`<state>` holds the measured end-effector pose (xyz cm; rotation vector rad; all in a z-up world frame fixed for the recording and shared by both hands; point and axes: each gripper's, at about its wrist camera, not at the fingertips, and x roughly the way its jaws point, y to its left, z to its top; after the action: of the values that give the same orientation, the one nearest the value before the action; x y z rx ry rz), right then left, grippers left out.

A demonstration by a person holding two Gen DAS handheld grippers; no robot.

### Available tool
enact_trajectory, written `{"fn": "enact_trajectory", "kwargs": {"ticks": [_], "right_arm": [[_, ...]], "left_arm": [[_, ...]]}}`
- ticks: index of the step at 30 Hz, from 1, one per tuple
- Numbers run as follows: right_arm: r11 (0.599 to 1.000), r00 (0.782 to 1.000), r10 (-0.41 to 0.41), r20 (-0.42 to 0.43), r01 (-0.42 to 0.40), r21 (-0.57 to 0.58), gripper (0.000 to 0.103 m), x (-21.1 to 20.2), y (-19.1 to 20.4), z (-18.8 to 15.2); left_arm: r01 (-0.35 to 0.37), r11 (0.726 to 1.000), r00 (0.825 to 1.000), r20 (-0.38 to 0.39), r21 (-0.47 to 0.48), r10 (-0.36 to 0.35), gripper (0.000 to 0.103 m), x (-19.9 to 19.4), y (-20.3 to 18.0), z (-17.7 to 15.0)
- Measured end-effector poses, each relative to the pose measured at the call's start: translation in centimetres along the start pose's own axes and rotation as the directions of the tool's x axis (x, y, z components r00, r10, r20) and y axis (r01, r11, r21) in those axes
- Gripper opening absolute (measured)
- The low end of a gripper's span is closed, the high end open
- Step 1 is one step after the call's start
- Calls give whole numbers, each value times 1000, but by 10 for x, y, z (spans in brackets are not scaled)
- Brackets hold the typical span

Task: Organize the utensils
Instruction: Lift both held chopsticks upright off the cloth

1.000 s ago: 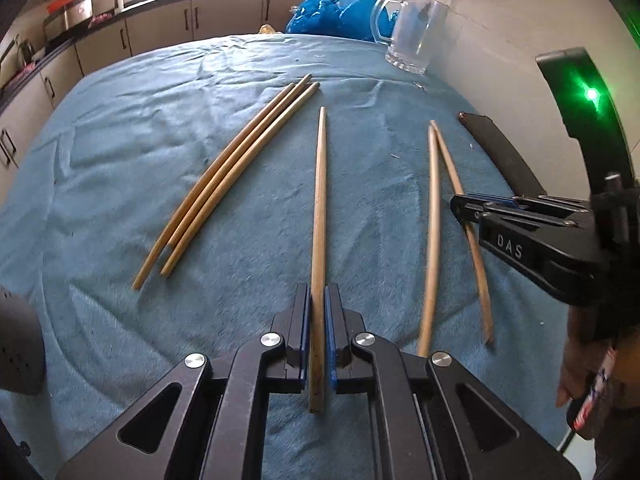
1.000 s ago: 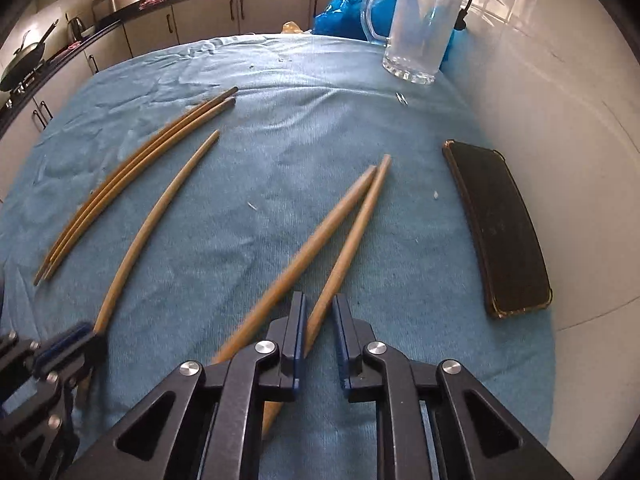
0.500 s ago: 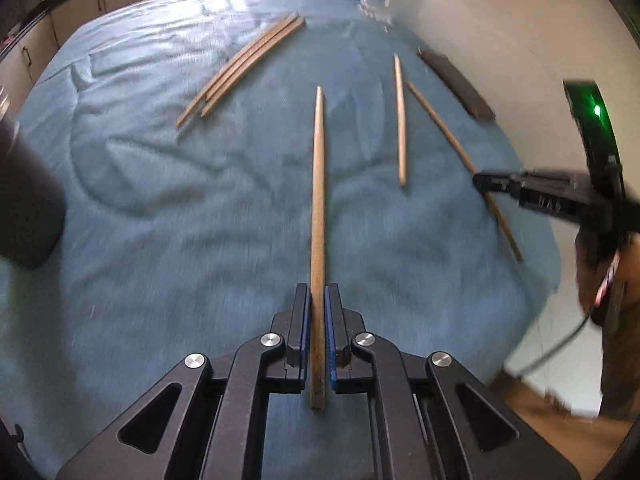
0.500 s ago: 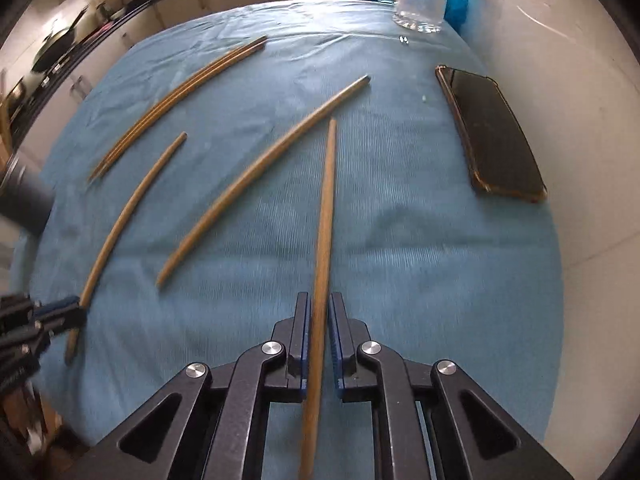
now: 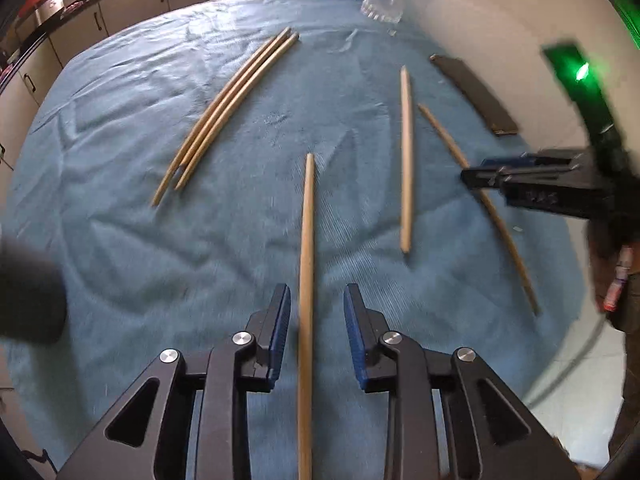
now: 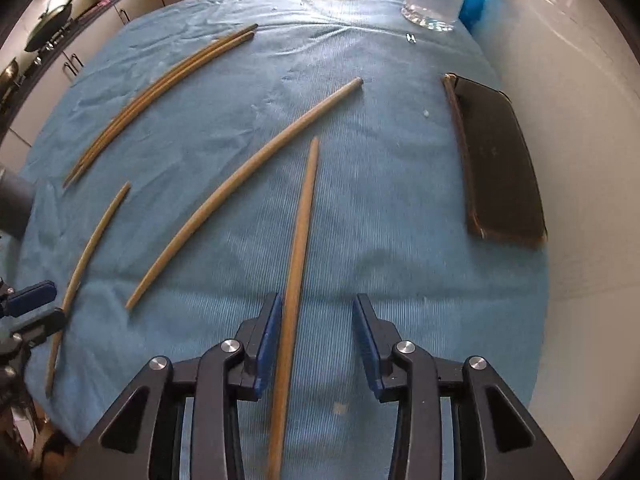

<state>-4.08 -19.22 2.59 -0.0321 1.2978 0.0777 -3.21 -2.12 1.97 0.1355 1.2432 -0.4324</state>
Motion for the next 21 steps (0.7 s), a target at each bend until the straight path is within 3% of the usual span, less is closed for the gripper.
{"fn": "enact_trajectory", "kwargs": {"ticks": [3, 9, 12, 16, 17, 18, 21], "right_arm": [[1000, 999, -1, -41, 1, -14, 32, 8, 2, 24], [999, 988, 28, -155, -32, -25, 32, 25, 1, 64], [999, 983, 22, -182, -29, -40, 32, 26, 3, 66], [993, 993, -13, -118, -1, -119, 12, 23, 21, 56], [991, 995, -15, -97, 3, -130, 10, 22, 25, 52], [989, 997, -28, -67, 18, -145, 9, 20, 29, 47], [990, 1000, -26, -5, 25, -141, 7, 16, 34, 33]], "left_arm": [[-26, 1000, 999, -36, 11, 26, 26, 9, -3, 21], [-29, 999, 994, -100, 17, 31, 26, 16, -2, 44], [-43, 998, 993, -106, 49, 48, 26, 20, -8, 50], [-67, 990, 993, -86, 121, 77, 25, 26, -18, 52], [-82, 988, 993, -70, 130, 91, 21, 26, -19, 50], [-94, 987, 993, -55, 129, 101, 7, 25, -18, 47], [-59, 996, 998, -10, 68, 60, 6, 15, -9, 37]]}}
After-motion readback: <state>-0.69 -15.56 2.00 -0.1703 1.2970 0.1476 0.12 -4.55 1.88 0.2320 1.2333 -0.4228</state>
